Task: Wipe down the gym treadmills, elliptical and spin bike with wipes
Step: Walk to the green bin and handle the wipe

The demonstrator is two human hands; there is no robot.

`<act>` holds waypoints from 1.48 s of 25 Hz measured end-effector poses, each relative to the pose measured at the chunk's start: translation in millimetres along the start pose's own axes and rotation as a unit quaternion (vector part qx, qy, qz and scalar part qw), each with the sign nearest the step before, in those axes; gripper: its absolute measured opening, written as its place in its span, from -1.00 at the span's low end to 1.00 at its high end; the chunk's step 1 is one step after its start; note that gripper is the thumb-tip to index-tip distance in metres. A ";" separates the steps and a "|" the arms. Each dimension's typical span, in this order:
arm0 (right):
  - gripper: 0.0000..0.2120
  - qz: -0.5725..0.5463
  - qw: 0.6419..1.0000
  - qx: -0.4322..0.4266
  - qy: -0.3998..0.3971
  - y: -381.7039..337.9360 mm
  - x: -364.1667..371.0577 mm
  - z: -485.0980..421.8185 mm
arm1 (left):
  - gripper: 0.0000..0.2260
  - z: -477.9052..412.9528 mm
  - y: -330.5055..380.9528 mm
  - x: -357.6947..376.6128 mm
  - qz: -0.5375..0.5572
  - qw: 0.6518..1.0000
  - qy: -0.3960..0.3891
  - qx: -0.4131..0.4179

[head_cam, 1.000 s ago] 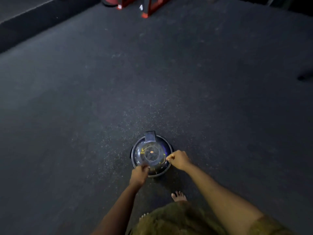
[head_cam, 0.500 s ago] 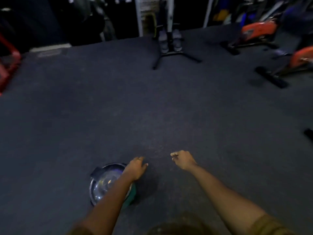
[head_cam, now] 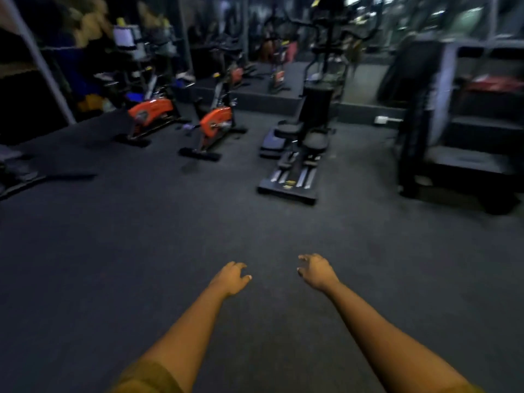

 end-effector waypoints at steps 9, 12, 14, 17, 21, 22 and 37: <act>-0.53 -0.026 0.971 0.205 0.118 309.6 -220.9 27.2 | -0.50 -124.8 366.4 64.7 -0.052 0.975 -0.078 0.203; -0.54 -0.034 0.960 0.246 0.126 383.4 -266.3 20.8 | -0.50 -172.0 459.0 83.3 -0.081 0.963 -0.095 0.240; -0.54 -0.039 0.952 0.268 0.139 433.2 -296.4 7.5 | -0.50 -210.1 521.7 92.6 -0.096 0.956 -0.100 0.259; -0.54 -0.055 0.943 0.288 0.157 501.1 -345.3 -24.5 | -0.49 -279.2 607.8 98.5 -0.114 0.943 -0.102 0.294; -0.56 -0.065 0.934 0.317 0.153 572.4 -409.4 -68.4 | -0.49 -363.2 703.3 103.9 -0.121 0.937 -0.104 0.312; -0.57 -0.058 0.933 0.318 0.158 595.4 -431.3 -84.6 | -0.49 -388.5 732.7 107.7 -0.126 0.930 -0.106 0.328; -0.61 -0.046 0.946 0.260 0.188 901.4 -720.9 -410.3 | -0.51 -780.8 1066.1 137.8 -0.117 0.933 -0.083 0.330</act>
Point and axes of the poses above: each hand's wrist, its own z-axis away from the middle knuckle, its own x-axis out of the palm, y = z × x, the point moved 1 cm from there along -z, towards the middle knuckle, and after that the axes turned 6 degrees about x, right-handed, at the moved point
